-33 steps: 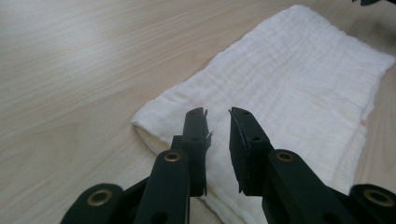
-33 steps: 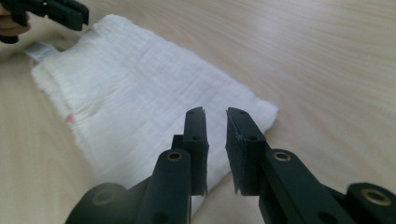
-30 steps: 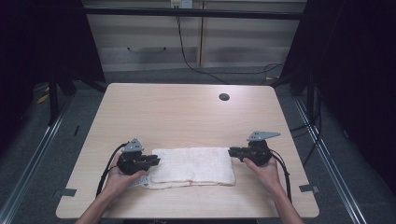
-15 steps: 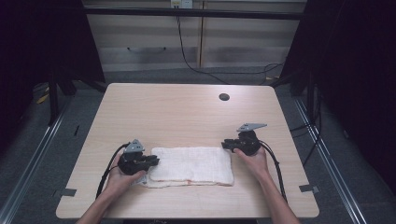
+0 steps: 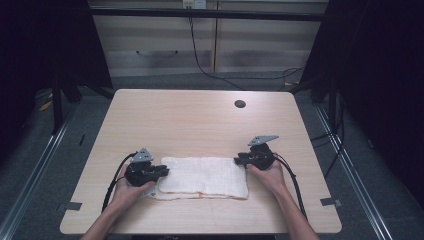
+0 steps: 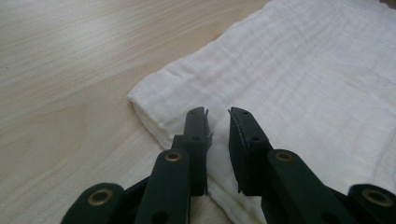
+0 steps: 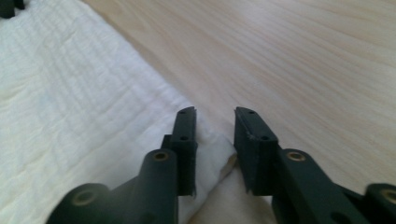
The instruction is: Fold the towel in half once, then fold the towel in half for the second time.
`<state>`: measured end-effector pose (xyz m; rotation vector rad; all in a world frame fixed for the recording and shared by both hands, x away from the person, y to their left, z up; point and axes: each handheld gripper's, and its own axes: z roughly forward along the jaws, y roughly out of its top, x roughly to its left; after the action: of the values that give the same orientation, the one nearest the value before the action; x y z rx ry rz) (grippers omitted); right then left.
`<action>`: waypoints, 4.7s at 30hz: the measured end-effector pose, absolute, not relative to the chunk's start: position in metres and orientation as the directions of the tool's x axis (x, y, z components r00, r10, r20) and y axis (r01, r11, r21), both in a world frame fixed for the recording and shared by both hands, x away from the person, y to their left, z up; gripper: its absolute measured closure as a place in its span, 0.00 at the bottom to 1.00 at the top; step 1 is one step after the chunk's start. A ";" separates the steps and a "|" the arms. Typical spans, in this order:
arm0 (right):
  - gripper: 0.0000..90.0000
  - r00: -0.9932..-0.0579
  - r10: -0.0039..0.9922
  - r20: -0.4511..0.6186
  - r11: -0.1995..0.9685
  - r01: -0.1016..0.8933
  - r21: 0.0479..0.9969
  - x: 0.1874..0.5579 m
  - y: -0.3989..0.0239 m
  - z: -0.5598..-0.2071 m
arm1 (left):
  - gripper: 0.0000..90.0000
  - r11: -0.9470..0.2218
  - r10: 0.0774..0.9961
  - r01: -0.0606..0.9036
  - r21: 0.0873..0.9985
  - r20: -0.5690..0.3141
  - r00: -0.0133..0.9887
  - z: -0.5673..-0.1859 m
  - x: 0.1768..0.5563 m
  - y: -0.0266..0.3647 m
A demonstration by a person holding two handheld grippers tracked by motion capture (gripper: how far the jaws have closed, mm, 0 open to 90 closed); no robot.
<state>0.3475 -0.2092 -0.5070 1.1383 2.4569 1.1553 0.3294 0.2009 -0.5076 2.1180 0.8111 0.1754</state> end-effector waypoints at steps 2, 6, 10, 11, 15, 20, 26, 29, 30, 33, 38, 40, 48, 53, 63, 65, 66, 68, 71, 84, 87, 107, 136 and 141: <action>0.90 -0.694 0.708 0.132 0.410 0.556 0.723 0.346 -0.208 -0.507 | 0.85 -0.436 0.606 0.489 0.755 -0.155 0.780 -0.508 0.329 0.201; 0.98 -0.682 0.716 0.148 0.391 0.567 0.724 0.346 -0.211 -0.506 | 0.85 -0.440 0.601 0.484 0.756 -0.153 0.785 -0.508 0.327 0.203; 0.98 -0.662 0.730 0.171 0.357 0.582 0.731 0.344 -0.218 -0.504 | 0.85 -0.453 0.594 0.478 0.753 -0.145 0.791 -0.507 0.325 0.205; 0.98 -0.665 0.727 0.168 0.358 0.577 0.734 0.344 -0.219 -0.504 | 0.85 -0.454 0.596 0.480 0.750 -0.145 0.790 -0.507 0.324 0.205; 0.98 -0.654 0.734 0.182 0.336 0.583 0.740 0.342 -0.221 -0.501 | 0.88 -0.464 0.586 0.478 0.745 -0.147 0.797 -0.505 0.317 0.205; 0.98 -0.653 0.733 0.192 0.323 0.582 0.746 0.343 -0.222 -0.501 | 0.82 -0.394 0.605 0.483 0.781 -0.175 0.777 -0.490 0.325 0.215; 0.98 -0.653 0.731 0.198 0.320 0.585 0.745 0.345 -0.221 -0.502 | 0.74 -0.367 0.639 0.518 0.773 -0.195 0.744 -0.488 0.353 0.214; 0.98 -0.650 0.732 0.203 0.313 0.587 0.747 0.344 -0.222 -0.501 | 0.70 -0.355 0.649 0.555 0.752 -0.229 0.725 -0.496 0.364 0.211; 0.98 -0.652 0.732 0.200 0.317 0.585 0.747 0.345 -0.222 -0.501 | 0.68 -0.368 0.654 0.553 0.748 -0.215 0.726 -0.498 0.365 0.210; 0.98 -0.651 0.732 0.201 0.317 0.587 0.745 0.345 -0.222 -0.502 | 0.66 -0.366 0.644 0.560 0.743 -0.232 0.729 -0.502 0.366 0.206; 0.98 -0.654 0.731 0.198 0.320 0.583 0.747 0.345 -0.222 -0.502 | 0.66 -0.421 0.643 0.548 0.722 -0.188 0.742 -0.504 0.363 0.197; 0.98 -0.652 0.731 0.200 0.319 0.587 0.744 0.345 -0.222 -0.502 | 0.66 -0.431 0.641 0.546 0.718 -0.182 0.745 -0.504 0.363 0.194; 0.98 -0.647 0.733 0.210 0.309 0.591 0.745 0.346 -0.221 -0.502 | 0.81 -0.453 0.610 0.524 0.721 -0.178 0.772 -0.505 0.359 0.196; 0.98 -0.649 0.730 0.214 0.299 0.584 0.755 0.344 -0.223 -0.499 | 0.93 -0.467 0.595 0.508 0.724 -0.168 0.786 -0.505 0.355 0.199; 0.98 -0.659 0.718 0.224 0.273 0.562 0.781 0.341 -0.225 -0.490 | 0.95 -0.456 0.607 0.522 0.720 -0.177 0.775 -0.505 0.355 0.198; 0.98 -0.668 0.712 0.218 0.268 0.545 0.795 0.339 -0.224 -0.484 | 0.95 -0.461 0.601 0.515 0.723 -0.172 0.780 -0.505 0.354 0.197; 0.98 -0.669 0.710 0.219 0.263 0.541 0.799 0.338 -0.224 -0.482 | 0.95 -0.461 0.604 0.512 0.725 -0.167 0.780 -0.505 0.354 0.197; 0.98 -0.678 0.702 0.217 0.260 0.528 0.809 0.336 -0.224 -0.479 | 0.95 -0.462 0.605 0.507 0.728 -0.160 0.780 -0.506 0.353 0.197; 0.98 -0.683 0.697 0.217 0.253 0.517 0.818 0.333 -0.224 -0.474 | 0.95 -0.456 0.608 0.511 0.729 -0.164 0.777 -0.506 0.353 0.197; 0.98 -0.743 0.631 0.224 0.232 0.456 0.859 0.314 -0.215 -0.450 | 0.95 -0.453 0.619 0.508 0.733 -0.152 0.771 -0.506 0.351 0.196; 0.98 -0.761 0.609 0.226 0.239 0.447 0.862 0.308 -0.211 -0.447 | 0.95 -0.450 0.620 0.510 0.733 -0.154 0.769 -0.506 0.351 0.196; 0.98 -0.808 0.552 0.208 0.357 0.454 0.816 0.274 -0.201 -0.460 | 0.95 -0.445 0.625 0.511 0.735 -0.153 0.765 -0.506 0.351 0.194; 0.97 -0.814 0.532 0.234 0.501 0.525 0.688 0.256 -0.191 -0.495 | 0.95 -0.454 0.621 0.509 0.731 -0.150 0.770 -0.506 0.352 0.194; 0.98 -0.806 0.530 0.264 0.489 0.545 0.682 0.260 -0.191 -0.500 | 0.95 -0.447 0.621 0.521 0.727 -0.167 0.766 -0.506 0.351 0.193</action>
<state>0.2600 -0.1914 -0.4995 0.9841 2.7265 1.2590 0.3509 0.1928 -0.5057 2.1422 0.8504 0.1560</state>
